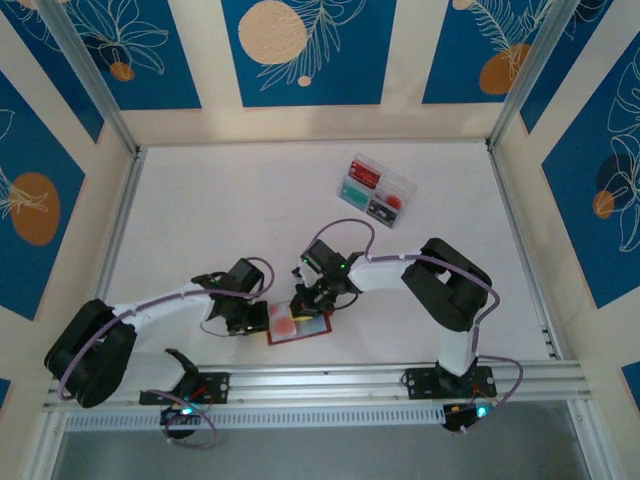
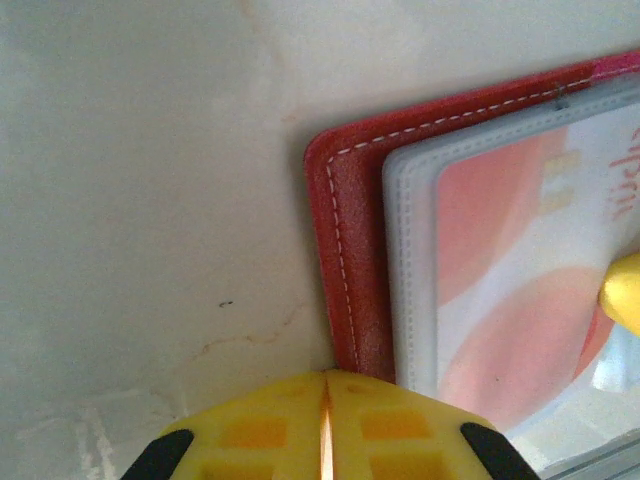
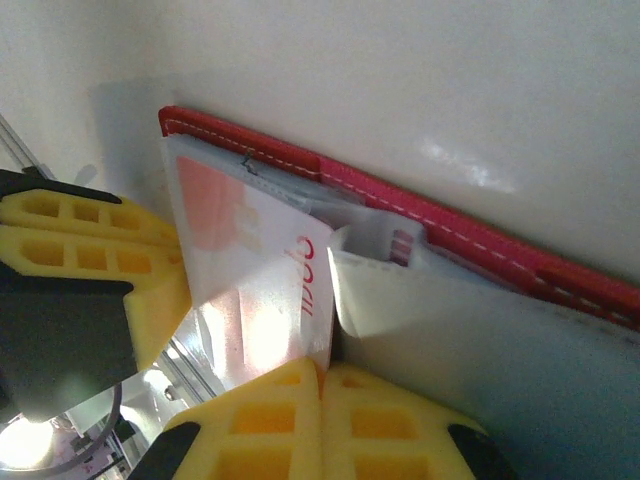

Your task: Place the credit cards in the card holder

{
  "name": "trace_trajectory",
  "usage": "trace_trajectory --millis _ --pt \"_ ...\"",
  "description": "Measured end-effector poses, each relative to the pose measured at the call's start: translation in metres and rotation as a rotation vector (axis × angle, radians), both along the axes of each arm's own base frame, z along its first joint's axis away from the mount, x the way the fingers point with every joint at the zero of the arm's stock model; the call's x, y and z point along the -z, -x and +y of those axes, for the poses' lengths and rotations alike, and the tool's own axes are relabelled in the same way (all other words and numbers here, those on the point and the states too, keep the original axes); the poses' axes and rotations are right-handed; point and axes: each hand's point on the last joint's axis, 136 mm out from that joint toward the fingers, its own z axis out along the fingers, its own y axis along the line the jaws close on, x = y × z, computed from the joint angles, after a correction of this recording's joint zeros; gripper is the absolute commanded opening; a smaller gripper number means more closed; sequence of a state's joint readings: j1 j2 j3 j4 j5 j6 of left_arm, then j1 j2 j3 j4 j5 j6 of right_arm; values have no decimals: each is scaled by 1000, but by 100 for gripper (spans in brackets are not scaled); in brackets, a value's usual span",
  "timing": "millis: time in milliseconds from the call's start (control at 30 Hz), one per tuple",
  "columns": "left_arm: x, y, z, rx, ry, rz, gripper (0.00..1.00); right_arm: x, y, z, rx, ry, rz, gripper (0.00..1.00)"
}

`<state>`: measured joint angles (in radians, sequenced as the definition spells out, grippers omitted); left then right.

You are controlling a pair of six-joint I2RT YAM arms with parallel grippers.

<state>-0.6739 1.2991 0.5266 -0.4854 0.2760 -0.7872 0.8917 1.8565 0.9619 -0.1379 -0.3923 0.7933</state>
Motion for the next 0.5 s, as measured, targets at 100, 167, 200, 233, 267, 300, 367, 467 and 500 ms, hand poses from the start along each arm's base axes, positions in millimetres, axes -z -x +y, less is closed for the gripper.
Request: trace_trajectory --millis 100,167,200,233,267,300,367,467,500 --pt "0 0 0 0 -2 2 9 -1 0 1 -1 3 1 9" --pt "0 0 0 1 -4 4 9 -1 0 1 -2 1 0 12" --pt "0 0 0 0 -4 5 9 -1 0 1 -3 0 -1 15" --pt "0 0 0 1 -5 5 9 -1 1 2 -4 -1 -1 17" --pt "0 0 0 0 -7 8 9 -2 1 2 -5 -2 -2 19" --pt "0 0 0 0 -8 9 9 -2 1 2 -7 -4 -2 21" --pt "0 0 0 -7 -8 12 9 -3 1 3 -9 -9 -1 24" --pt "-1 0 0 -21 -5 13 9 -6 1 4 -15 -9 -2 32" --pt "-2 0 0 -24 -2 10 9 -7 1 5 -20 -9 -7 34"
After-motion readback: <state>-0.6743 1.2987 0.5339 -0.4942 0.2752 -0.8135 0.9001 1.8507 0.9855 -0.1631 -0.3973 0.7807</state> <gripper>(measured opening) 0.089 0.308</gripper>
